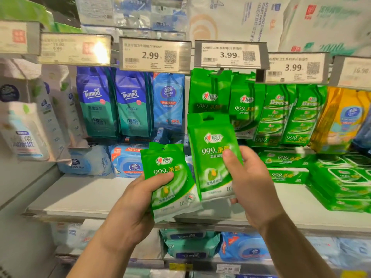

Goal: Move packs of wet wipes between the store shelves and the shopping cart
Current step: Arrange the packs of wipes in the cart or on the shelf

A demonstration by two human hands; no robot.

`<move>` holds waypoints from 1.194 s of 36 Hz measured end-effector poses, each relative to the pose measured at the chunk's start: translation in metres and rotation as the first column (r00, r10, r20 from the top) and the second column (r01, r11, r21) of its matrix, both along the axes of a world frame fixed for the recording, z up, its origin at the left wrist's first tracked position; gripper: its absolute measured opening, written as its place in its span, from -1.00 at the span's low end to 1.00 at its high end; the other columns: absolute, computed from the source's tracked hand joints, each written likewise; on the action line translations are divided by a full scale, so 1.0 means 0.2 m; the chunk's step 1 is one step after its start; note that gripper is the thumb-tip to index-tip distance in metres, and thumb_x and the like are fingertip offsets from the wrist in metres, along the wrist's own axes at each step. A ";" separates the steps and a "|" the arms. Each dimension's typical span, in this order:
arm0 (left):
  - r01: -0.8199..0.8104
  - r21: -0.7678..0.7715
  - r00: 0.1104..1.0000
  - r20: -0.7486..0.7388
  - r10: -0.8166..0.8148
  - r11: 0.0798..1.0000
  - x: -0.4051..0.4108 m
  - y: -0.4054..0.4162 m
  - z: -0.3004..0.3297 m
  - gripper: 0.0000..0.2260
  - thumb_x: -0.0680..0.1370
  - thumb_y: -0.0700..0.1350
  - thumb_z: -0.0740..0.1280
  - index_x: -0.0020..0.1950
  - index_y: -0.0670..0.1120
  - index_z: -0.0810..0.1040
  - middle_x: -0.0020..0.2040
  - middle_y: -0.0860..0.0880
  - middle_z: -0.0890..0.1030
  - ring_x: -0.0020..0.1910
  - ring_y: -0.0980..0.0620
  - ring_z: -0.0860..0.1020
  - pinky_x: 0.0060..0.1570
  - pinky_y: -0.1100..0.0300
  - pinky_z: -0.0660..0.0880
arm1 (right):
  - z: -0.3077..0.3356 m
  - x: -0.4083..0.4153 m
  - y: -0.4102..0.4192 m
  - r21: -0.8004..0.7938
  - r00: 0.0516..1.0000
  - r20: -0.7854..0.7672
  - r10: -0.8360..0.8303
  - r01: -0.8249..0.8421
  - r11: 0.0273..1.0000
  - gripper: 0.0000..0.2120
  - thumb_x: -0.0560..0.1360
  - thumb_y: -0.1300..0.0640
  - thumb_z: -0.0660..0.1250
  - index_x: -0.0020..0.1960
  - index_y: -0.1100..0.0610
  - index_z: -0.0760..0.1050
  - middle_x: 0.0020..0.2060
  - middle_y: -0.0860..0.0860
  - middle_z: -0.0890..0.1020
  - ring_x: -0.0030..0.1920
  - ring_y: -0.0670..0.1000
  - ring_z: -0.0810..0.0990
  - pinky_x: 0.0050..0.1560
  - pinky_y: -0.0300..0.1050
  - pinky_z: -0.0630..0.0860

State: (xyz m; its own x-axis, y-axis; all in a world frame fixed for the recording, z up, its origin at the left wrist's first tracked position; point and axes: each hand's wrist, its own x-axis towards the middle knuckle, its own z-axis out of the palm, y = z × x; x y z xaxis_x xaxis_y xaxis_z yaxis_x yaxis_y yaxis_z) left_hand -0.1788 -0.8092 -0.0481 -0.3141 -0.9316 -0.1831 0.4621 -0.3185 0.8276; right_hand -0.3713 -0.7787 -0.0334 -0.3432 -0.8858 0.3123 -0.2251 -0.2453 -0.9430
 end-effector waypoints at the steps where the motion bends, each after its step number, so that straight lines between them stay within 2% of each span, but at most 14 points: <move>1: -0.001 0.001 1.000 0.004 0.001 1.000 0.00 0.00 0.00 -0.62 0.39 -0.20 0.41 0.20 -0.18 0.67 0.03 -0.24 0.73 -0.14 -0.18 0.74 -0.22 -0.03 0.69 | 0.01 0.00 0.00 -0.051 1.000 -0.003 -0.002 0.002 0.999 -0.86 0.62 -0.10 0.26 0.00 -0.11 0.56 -0.31 0.16 0.60 -0.46 -0.04 0.44 -0.50 -0.11 0.42; 5: 0.003 -0.011 1.000 0.009 -0.003 1.000 0.00 -0.01 0.01 -0.61 0.39 -0.20 0.41 0.20 -0.20 0.66 0.02 -0.24 0.73 -0.18 -0.17 0.74 -0.20 -0.07 0.70 | 0.10 0.01 0.00 -0.202 0.998 -0.063 0.007 -0.020 0.979 -0.89 0.61 -0.12 0.29 0.02 -0.14 0.57 -0.23 -0.06 0.68 -0.42 -0.17 0.51 -0.30 -0.12 0.43; 8: -0.003 -0.019 1.000 0.016 0.003 1.000 0.00 -0.02 0.01 -0.63 0.40 -0.20 0.41 0.19 -0.20 0.67 0.01 -0.24 0.73 -0.18 -0.17 0.74 -0.24 -0.05 0.69 | 0.15 0.03 0.00 -0.288 0.996 -0.092 -0.003 -0.024 0.957 -0.85 0.56 -0.14 0.27 0.01 -0.12 0.56 -0.33 -0.22 0.61 -0.41 -0.19 0.52 -0.26 -0.13 0.43; 13: -0.010 -0.001 1.000 0.028 0.010 1.000 0.00 -0.03 0.00 -0.59 0.38 -0.19 0.42 0.23 -0.19 0.65 0.05 -0.24 0.72 -0.14 -0.19 0.74 -0.21 -0.07 0.70 | 0.23 0.03 -0.02 -0.381 0.995 -0.094 -0.043 0.004 0.925 -0.85 0.60 -0.12 0.27 -0.02 -0.07 0.51 -0.39 -0.26 0.53 -0.43 -0.21 0.48 -0.27 -0.12 0.39; 17: -0.029 0.034 1.000 0.011 0.028 0.999 -0.02 -0.05 0.01 -0.62 0.34 -0.17 0.39 0.15 -0.19 0.67 -0.01 -0.24 0.73 -0.19 -0.19 0.73 -0.17 -0.14 0.69 | 0.25 0.02 -0.09 -0.298 0.989 -0.064 -0.134 0.110 0.948 -0.85 0.51 -0.29 0.25 -0.08 -0.27 0.51 -0.51 -0.24 0.43 -0.45 -0.15 0.38 -0.20 0.17 0.54; 19: -0.037 0.025 0.999 0.040 0.036 0.999 -0.02 -0.07 0.01 -0.77 0.44 -0.24 0.32 0.06 -0.23 0.65 -0.19 -0.22 0.73 -0.34 -0.15 0.72 -0.41 0.02 0.66 | 0.25 0.03 -0.11 -0.225 0.985 -0.047 -0.168 0.154 0.962 -0.71 0.51 -0.32 0.25 0.01 -0.13 0.53 -0.50 -0.20 0.40 -0.42 -0.14 0.36 -0.15 0.24 0.58; 21: -0.052 0.026 0.997 0.051 0.051 0.998 -0.02 -0.09 0.00 -0.82 0.56 -0.30 0.22 -0.02 -0.22 0.62 -0.33 -0.19 0.70 -0.45 -0.10 0.68 -0.58 0.15 0.55 | 0.23 0.03 -0.12 -0.198 0.988 -0.032 -0.149 0.140 0.970 -0.74 0.61 -0.19 0.26 -0.03 0.00 0.50 -0.54 -0.18 0.39 -0.49 -0.15 0.34 -0.32 0.12 0.57; 23: -0.057 0.033 0.998 0.041 0.055 0.998 -0.01 -0.09 0.00 -0.81 0.57 -0.30 0.21 -0.02 -0.21 0.62 -0.31 -0.19 0.71 -0.44 -0.11 0.68 -0.57 0.14 0.55 | 0.19 0.03 -0.12 -0.180 0.993 -0.008 -0.121 0.117 0.977 -0.76 0.63 -0.13 0.25 -0.03 0.03 0.50 -0.55 -0.16 0.39 -0.53 -0.14 0.34 -0.43 0.01 0.51; 25: -0.054 0.038 0.998 0.026 0.053 0.998 0.00 -0.08 -0.01 -0.80 0.46 -0.27 0.28 0.03 -0.21 0.64 -0.24 -0.21 0.72 -0.39 -0.13 0.70 -0.52 0.08 0.60 | 0.13 0.03 -0.12 -0.171 0.996 0.015 -0.090 0.091 0.981 -0.63 0.60 -0.21 0.28 -0.02 0.12 0.50 -0.47 0.01 0.46 -0.52 -0.06 0.39 -0.42 0.05 0.49; 27: -0.055 0.057 0.998 0.011 0.055 0.997 0.01 -0.09 -0.02 -0.66 0.33 -0.23 0.33 0.09 -0.21 0.64 -0.18 -0.22 0.73 -0.33 -0.16 0.72 -0.45 0.02 0.64 | 0.08 0.03 -0.13 -0.140 0.998 0.005 -0.066 0.066 0.988 -0.42 0.52 -0.31 0.28 -0.03 0.27 0.43 -0.36 0.25 0.49 -0.50 0.03 0.40 -0.39 0.13 0.44; 30: -0.070 0.076 0.997 0.026 0.068 0.995 0.03 -0.09 -0.03 -0.65 0.38 -0.24 0.35 0.15 -0.23 0.62 -0.14 -0.23 0.74 -0.30 -0.16 0.73 -0.41 0.03 0.66 | 0.03 0.04 -0.16 -0.051 0.997 0.044 -0.061 0.063 0.997 -0.51 0.63 -0.18 0.24 -0.10 0.29 0.38 -0.41 0.11 0.55 -0.55 0.04 0.40 -0.46 -0.06 0.37; 34: -0.054 0.066 0.998 0.031 0.052 0.996 0.05 -0.05 -0.05 -0.43 0.27 -0.16 0.43 0.28 -0.22 0.61 0.08 -0.27 0.71 -0.14 -0.22 0.72 -0.13 -0.12 0.67 | 0.03 0.03 -0.21 0.013 0.996 -0.020 -0.088 0.088 0.996 -0.58 0.66 -0.17 0.16 -0.20 0.13 0.35 -0.47 0.04 0.52 -0.57 0.03 0.40 -0.47 -0.15 0.34; 37: -0.054 0.054 0.998 0.043 0.052 0.997 0.05 -0.03 -0.05 -0.41 0.26 -0.17 0.44 0.31 -0.23 0.59 0.09 -0.28 0.71 -0.14 -0.21 0.72 -0.08 -0.14 0.65 | 0.05 0.03 -0.26 0.047 0.994 -0.046 -0.102 0.104 0.993 -0.58 0.65 -0.22 0.16 -0.19 0.08 0.37 -0.47 0.03 0.51 -0.56 0.02 0.39 -0.41 -0.14 0.34; 43: -0.053 0.034 0.998 0.042 0.052 0.998 0.06 -0.01 -0.04 -0.50 0.30 -0.19 0.42 0.26 -0.21 0.62 0.04 -0.26 0.72 -0.17 -0.19 0.73 -0.16 -0.06 0.67 | 0.06 0.01 -0.34 0.083 0.996 0.022 -0.083 0.081 0.993 -0.59 0.65 -0.23 0.15 -0.15 0.09 0.40 -0.41 0.07 0.50 -0.57 0.04 0.34 -0.57 -0.27 0.25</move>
State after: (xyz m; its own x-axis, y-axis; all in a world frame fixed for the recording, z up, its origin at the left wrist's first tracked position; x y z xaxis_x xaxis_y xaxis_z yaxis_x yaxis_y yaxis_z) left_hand -0.1678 -0.8104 -0.0556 -0.2567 -0.9394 -0.2274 0.4448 -0.3237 0.8351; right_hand -0.3685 -0.8464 -0.0214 -0.4227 -0.8766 0.2298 -0.2169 -0.1483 -0.9649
